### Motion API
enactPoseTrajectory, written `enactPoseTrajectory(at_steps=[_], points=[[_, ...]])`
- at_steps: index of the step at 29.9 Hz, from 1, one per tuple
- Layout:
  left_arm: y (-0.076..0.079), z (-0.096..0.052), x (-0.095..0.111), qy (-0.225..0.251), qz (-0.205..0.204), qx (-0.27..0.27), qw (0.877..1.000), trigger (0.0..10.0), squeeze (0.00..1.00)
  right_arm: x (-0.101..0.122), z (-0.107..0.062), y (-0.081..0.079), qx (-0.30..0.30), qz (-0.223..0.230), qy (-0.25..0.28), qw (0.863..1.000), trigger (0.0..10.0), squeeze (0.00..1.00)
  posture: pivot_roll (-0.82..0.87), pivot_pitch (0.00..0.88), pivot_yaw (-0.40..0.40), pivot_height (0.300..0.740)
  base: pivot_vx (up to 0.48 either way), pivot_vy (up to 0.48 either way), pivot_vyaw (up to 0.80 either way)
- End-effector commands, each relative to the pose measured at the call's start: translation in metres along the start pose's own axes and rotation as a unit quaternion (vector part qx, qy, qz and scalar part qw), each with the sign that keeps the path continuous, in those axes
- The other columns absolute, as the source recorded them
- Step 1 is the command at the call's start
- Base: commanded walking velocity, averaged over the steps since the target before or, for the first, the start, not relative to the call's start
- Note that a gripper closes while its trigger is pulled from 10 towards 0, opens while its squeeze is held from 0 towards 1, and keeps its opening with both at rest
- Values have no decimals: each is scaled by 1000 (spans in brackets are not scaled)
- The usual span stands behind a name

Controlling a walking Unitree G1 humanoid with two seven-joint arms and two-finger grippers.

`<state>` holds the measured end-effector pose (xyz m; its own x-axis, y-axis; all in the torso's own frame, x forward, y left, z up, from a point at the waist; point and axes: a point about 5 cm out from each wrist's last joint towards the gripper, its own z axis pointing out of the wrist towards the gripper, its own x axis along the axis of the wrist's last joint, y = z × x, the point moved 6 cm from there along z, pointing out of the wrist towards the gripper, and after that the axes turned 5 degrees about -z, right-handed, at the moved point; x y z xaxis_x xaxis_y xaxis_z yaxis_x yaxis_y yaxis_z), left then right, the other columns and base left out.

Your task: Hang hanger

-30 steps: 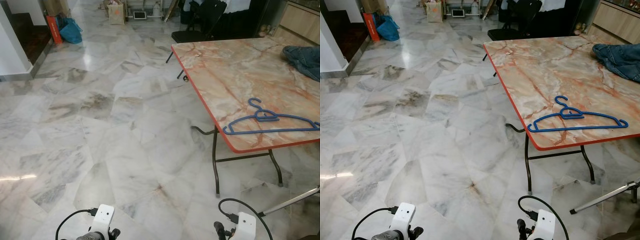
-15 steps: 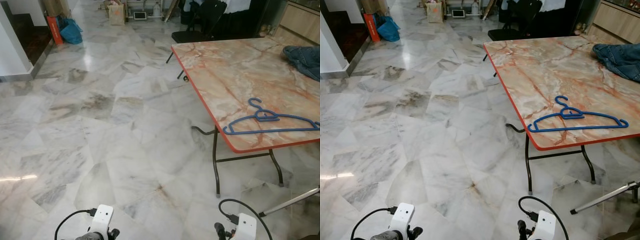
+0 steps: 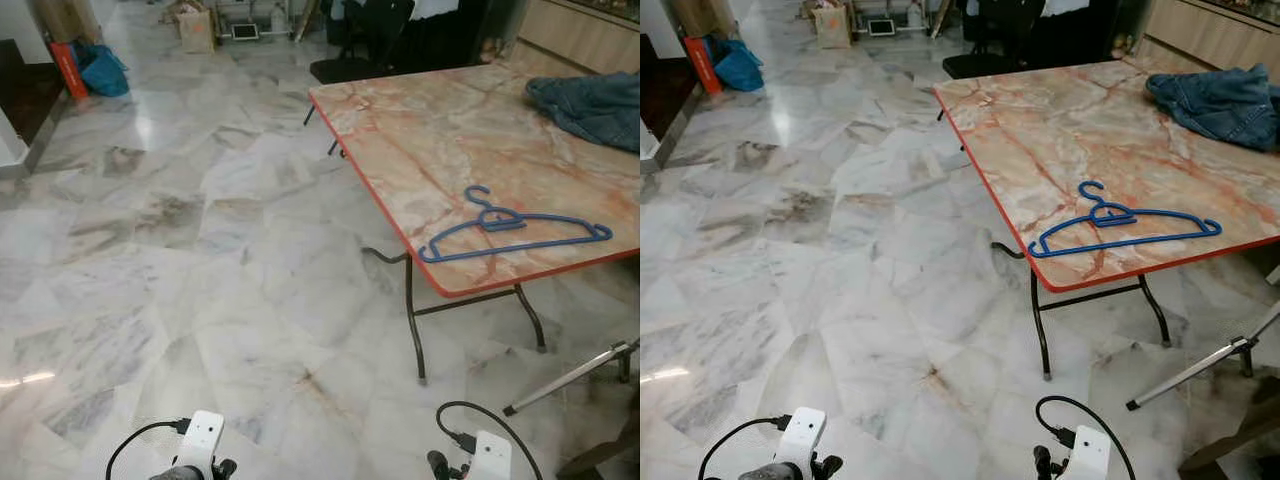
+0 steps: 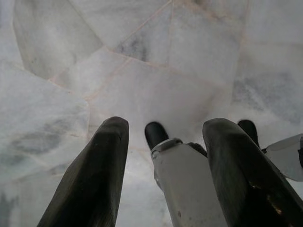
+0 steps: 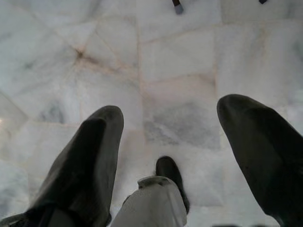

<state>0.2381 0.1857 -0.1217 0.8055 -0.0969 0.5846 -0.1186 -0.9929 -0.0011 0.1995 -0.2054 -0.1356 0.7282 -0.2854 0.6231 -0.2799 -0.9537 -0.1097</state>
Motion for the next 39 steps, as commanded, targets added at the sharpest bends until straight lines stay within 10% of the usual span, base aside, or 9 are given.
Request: enactPoseTrajectory(at_steps=[1, 39], points=[[-2, -1, -8, -9, -7, 2, 1000, 10000, 0, 4, 1, -2, 2, 0, 8, 1000, 10000, 0, -62, 0, -8, 740, 0, 0, 0], [-2, -1, -8, -9, -7, 2, 1000, 10000, 0, 2, 1, -6, 9, -12, 2, 1000, 10000, 0, -55, 0, -11, 740, 0, 0, 0]])
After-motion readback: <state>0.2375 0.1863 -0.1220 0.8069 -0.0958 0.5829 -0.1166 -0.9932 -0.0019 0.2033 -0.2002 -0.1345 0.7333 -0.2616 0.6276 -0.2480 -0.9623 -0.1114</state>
